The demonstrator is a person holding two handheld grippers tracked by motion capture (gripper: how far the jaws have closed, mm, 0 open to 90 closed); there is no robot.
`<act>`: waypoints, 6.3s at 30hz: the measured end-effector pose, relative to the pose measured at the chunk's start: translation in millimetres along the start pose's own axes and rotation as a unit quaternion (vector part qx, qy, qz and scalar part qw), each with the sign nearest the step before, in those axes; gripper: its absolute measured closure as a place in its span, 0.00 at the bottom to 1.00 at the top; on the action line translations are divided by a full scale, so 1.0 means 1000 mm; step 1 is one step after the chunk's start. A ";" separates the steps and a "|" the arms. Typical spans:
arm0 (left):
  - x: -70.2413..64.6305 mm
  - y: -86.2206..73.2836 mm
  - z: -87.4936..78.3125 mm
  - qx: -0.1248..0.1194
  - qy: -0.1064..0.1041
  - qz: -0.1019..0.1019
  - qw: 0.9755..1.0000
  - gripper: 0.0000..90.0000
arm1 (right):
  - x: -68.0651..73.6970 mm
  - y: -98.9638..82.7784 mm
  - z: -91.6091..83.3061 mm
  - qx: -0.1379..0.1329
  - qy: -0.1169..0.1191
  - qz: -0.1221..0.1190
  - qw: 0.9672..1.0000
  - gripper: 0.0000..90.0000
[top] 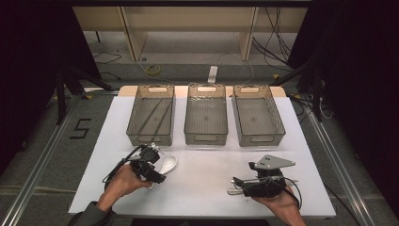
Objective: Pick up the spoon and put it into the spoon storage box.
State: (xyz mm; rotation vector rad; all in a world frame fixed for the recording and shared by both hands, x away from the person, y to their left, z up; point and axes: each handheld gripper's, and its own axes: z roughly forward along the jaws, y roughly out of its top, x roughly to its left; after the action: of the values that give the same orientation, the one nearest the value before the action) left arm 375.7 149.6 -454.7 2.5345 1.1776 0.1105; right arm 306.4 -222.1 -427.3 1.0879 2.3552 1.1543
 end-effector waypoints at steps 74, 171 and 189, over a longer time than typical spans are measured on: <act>0.004 0.044 -0.033 -0.179 -0.057 -0.016 0.982 0.84 | -0.004 0.000 0.000 -0.004 0.001 0.010 1.000 0.26; 0.025 0.182 0.007 -0.231 -0.054 -0.100 0.966 0.84 | -0.006 -0.001 0.000 -0.005 0.005 0.009 1.000 0.26; 0.028 0.183 0.005 -0.244 -0.073 -0.124 0.959 0.67 | -0.006 -0.001 0.000 -0.006 0.004 0.010 1.000 0.26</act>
State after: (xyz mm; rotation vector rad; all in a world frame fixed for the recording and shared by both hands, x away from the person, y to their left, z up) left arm 528.0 60.3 -399.7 1.9216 1.2197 0.1314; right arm 310.1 -227.5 -428.0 1.1082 2.3462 1.1800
